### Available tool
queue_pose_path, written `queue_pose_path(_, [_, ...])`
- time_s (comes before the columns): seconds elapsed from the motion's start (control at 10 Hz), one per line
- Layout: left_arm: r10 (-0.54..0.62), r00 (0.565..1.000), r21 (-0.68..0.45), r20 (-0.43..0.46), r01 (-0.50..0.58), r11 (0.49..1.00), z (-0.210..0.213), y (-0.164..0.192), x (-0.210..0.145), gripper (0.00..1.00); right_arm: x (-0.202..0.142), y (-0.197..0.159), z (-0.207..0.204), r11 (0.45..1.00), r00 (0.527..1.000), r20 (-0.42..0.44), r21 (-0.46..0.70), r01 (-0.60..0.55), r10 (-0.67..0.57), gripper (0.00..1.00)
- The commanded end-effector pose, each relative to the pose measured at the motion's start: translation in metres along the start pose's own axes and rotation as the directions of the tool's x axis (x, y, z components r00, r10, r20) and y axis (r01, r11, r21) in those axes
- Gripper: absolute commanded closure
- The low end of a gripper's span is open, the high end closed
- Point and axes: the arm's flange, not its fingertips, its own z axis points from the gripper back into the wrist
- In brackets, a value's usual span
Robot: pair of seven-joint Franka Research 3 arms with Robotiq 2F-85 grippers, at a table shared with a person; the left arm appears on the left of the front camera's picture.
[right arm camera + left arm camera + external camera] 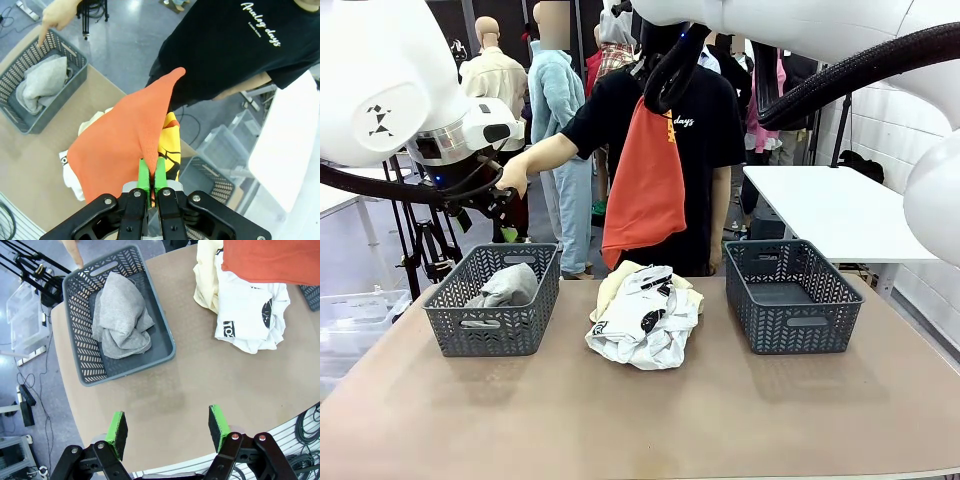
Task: Sort the tops and bottoms.
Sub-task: Sort the clothes according to human instructions.
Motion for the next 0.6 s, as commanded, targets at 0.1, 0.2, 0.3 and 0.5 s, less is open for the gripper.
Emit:
queue_pose_path(0.1, [0.006, 1.0, 0.018, 0.011, -0.006, 1.0, -0.001, 0.001, -0.002, 0.15, 0.021, 0.006, -0.003, 0.995, 0.994, 0.103, 0.096, -0.035, 0.025, 1.0])
queue_pose_path(0.2, [0.006, 1.0, 0.018, 0.011, -0.006, 1.0, -0.001, 0.001, -0.002, 0.15, 0.039, 0.018, -0.004, 0.989, 0.989, 0.135, 0.125, -0.077, 0.06, 1.0])
queue_pose_path(0.3, [0.006, 1.0, 0.018, 0.011, -0.006, 1.0, -0.001, 0.001, -0.002, 0.15, 0.056, 0.029, -0.014, 0.983, 0.987, 0.138, 0.151, -0.108, 0.087, 1.0])
queue_pose_path(0.5, [0.006, 1.0, 0.018, 0.011, -0.006, 1.0, -0.001, 0.001, -0.002, 0.15, 0.081, 0.036, -0.05, 0.965, 0.989, 0.123, 0.237, -0.107, 0.08, 1.0])
